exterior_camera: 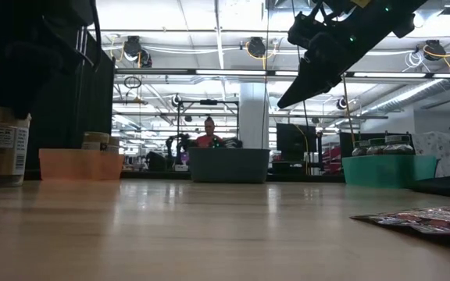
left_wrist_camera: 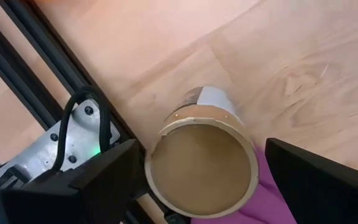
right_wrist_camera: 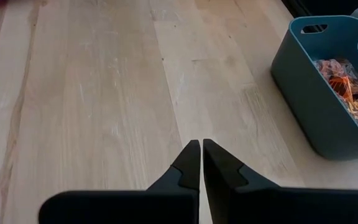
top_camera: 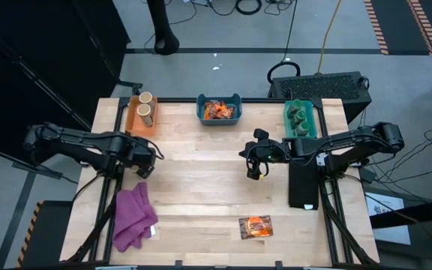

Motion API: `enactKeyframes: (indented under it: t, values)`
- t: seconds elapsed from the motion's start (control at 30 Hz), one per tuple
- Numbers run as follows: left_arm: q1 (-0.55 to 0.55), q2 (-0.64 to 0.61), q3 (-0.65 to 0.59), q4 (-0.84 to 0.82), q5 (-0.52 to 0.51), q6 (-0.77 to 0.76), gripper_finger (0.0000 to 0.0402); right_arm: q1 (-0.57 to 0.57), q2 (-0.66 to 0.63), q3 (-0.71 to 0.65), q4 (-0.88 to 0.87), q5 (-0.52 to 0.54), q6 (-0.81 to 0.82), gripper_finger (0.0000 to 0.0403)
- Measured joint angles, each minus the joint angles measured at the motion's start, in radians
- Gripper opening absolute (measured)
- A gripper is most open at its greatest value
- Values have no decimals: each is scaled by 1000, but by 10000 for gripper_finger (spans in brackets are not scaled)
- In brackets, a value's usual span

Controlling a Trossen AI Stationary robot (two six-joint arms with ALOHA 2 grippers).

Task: Sort spices by type
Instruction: Put the gold seasoning bottle into the orange bin

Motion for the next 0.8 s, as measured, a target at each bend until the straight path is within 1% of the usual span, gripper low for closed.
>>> enactKeyframes:
  t: [0.1,0.33,0.8]
  values:
    - [0,28,0,5,17,1,351,0,0,0,-3,0,0,0]
    - [0,73,0,5,18,0,351,0,0,0,-6,0,2,0]
    - [0,115,0,4,20,-8,351,0,0,0,-7,0,2,0]
